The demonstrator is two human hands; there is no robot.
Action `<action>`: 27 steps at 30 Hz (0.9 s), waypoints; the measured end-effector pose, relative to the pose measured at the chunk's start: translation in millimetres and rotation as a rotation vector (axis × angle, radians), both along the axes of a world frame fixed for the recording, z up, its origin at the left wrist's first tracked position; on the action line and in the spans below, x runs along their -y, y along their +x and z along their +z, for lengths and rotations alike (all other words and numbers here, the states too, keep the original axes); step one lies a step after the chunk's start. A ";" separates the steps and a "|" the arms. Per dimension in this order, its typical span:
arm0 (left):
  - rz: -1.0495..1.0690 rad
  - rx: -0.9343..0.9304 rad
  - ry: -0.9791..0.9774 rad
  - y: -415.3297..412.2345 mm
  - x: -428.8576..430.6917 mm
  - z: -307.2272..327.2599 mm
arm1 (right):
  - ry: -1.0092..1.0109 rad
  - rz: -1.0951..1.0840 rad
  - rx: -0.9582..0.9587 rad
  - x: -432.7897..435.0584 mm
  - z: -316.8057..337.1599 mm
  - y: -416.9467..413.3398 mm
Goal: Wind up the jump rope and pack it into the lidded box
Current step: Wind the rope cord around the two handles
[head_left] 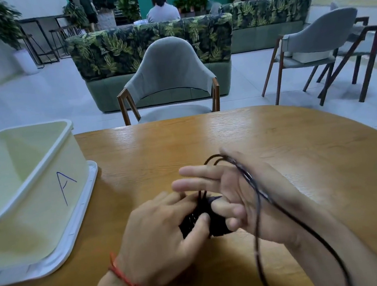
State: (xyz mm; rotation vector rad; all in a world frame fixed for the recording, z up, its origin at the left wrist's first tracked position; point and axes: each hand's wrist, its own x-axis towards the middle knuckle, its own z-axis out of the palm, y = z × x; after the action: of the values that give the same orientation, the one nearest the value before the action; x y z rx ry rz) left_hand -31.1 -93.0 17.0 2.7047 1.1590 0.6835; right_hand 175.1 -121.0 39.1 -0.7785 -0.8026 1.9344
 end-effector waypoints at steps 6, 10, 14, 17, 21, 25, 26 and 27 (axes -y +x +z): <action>-0.084 0.205 -0.081 -4.8 0.5 -4.1 | 0.114 -0.165 0.344 -6.1 -6.1 13.8; -0.140 0.534 -0.348 -9.8 -1.7 -6.4 | 0.338 -0.208 0.784 -7.9 -20.1 4.5; -0.161 0.864 -0.637 -9.3 -8.0 -1.9 | 0.578 -0.316 0.957 -8.3 -21.3 -6.9; -0.161 0.949 -0.736 -10.6 -13.8 -1.2 | 0.687 -0.382 1.240 -4.7 -26.2 -10.4; -0.082 1.054 -1.004 -11.6 -17.0 -3.3 | 0.742 -0.587 1.303 -7.2 -31.9 -14.2; -0.151 0.989 -1.079 -13.9 -18.4 -0.2 | 0.748 -0.705 1.275 -5.5 -35.6 -16.2; -0.167 0.984 -1.088 -14.2 -18.0 1.0 | 0.748 -0.736 1.269 -5.0 -34.9 -15.4; -0.175 0.993 -1.111 -14.3 -17.8 1.5 | 0.749 -0.770 1.259 -4.8 -33.5 -13.8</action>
State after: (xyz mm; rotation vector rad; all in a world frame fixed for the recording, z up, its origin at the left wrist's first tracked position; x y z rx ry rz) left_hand -45.4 -75.3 18.5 1.2358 0.6632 0.8292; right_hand 161.3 -116.2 5.6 -1.4892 -1.4986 0.2278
